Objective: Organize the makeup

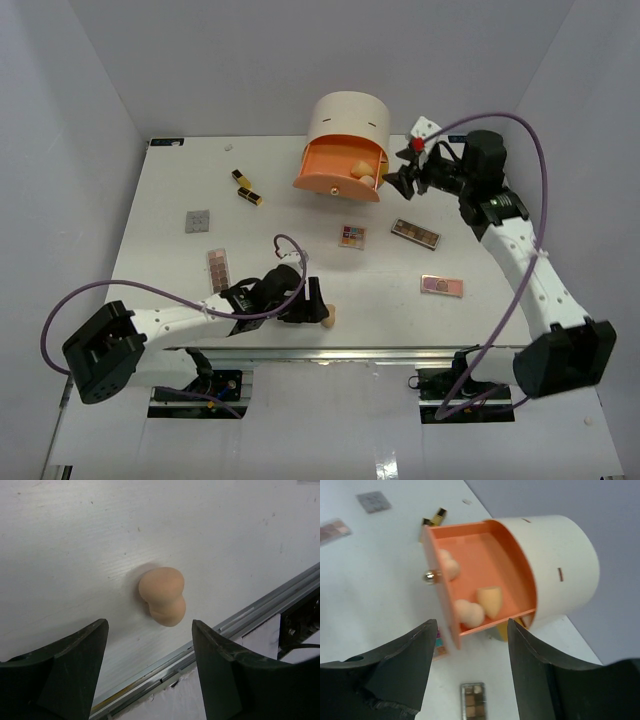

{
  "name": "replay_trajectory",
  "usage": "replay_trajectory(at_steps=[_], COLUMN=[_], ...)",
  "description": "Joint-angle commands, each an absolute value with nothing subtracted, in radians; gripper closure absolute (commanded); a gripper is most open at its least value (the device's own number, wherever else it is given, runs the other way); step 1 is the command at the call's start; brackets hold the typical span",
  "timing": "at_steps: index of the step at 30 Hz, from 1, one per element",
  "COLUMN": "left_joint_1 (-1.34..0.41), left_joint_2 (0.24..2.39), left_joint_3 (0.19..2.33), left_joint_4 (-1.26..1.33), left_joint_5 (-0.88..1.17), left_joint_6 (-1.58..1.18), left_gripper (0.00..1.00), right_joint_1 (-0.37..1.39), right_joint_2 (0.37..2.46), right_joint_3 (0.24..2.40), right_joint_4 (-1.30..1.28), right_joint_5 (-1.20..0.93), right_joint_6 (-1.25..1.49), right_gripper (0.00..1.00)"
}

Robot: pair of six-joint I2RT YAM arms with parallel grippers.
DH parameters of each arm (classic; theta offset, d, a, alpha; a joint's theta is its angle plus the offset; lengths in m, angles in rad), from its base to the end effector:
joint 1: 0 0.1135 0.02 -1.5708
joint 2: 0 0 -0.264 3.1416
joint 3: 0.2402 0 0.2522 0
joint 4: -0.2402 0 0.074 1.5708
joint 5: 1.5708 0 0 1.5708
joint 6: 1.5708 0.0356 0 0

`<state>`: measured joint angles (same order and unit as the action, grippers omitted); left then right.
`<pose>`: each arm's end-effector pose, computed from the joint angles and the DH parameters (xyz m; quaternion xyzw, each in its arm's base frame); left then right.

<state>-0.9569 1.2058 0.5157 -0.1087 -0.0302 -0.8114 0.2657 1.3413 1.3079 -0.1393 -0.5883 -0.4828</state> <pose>0.1330 -0.1868 0.1719 0.0617 0.9243 -0.2823 0.2495 0.2928 0.1002 0.4046 -0.4415 0.6137 0.1539 0.6363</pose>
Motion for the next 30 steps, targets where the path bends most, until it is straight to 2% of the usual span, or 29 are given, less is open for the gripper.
replay_trajectory(at_steps=[1,5,8,11,14,20,22,27,30], left_joint_1=[-0.991,-1.002,-1.016,-1.027,-1.036,-1.036,-1.037,-1.038,-1.037], left_joint_2=[1.303,1.393,1.465,1.487,1.488,1.514,1.502,1.388,1.33], left_joint_3=[0.598,0.652,0.69,0.712,0.729,0.778,0.8,0.866,0.986], left_joint_4=[-0.133,-0.141,-0.141,-0.143,-0.14,-0.141,-0.15,-0.205,-0.269], left_joint_5=[-0.117,-0.13,-0.138,-0.155,-0.16,-0.141,-0.146,-0.186,-0.237], left_joint_6=[-0.818,-0.825,-0.827,-0.827,-0.816,-0.786,-0.769,-0.668,-0.586], left_gripper=[0.25,0.3,0.39,0.56,0.67,0.97,1.0,1.0,1.0], right_joint_1=[0.249,0.224,0.15,0.082,0.024,0.004,-0.028,-0.054,-0.063], right_joint_2=[1.135,1.008,0.959,0.938,0.917,0.888,0.884,0.885,0.89], right_joint_3=[1.05,0.918,0.803,0.737,0.715,0.698,0.695,0.692,0.69], right_joint_4=[-0.078,-0.032,0.049,0.122,0.125,0.124,0.123,0.124,0.124], right_joint_5=[-0.806,-0.844,-0.893,-0.969,-1.006,-1.038,-1.041,-1.042,-1.042], right_joint_6=[-0.409,-0.391,-0.339,-0.279,-0.264,-0.257,-0.256,-0.244,-0.244], right_gripper=[0.35,0.35,0.35,0.35,0.35,0.35,0.35,0.35,0.35])
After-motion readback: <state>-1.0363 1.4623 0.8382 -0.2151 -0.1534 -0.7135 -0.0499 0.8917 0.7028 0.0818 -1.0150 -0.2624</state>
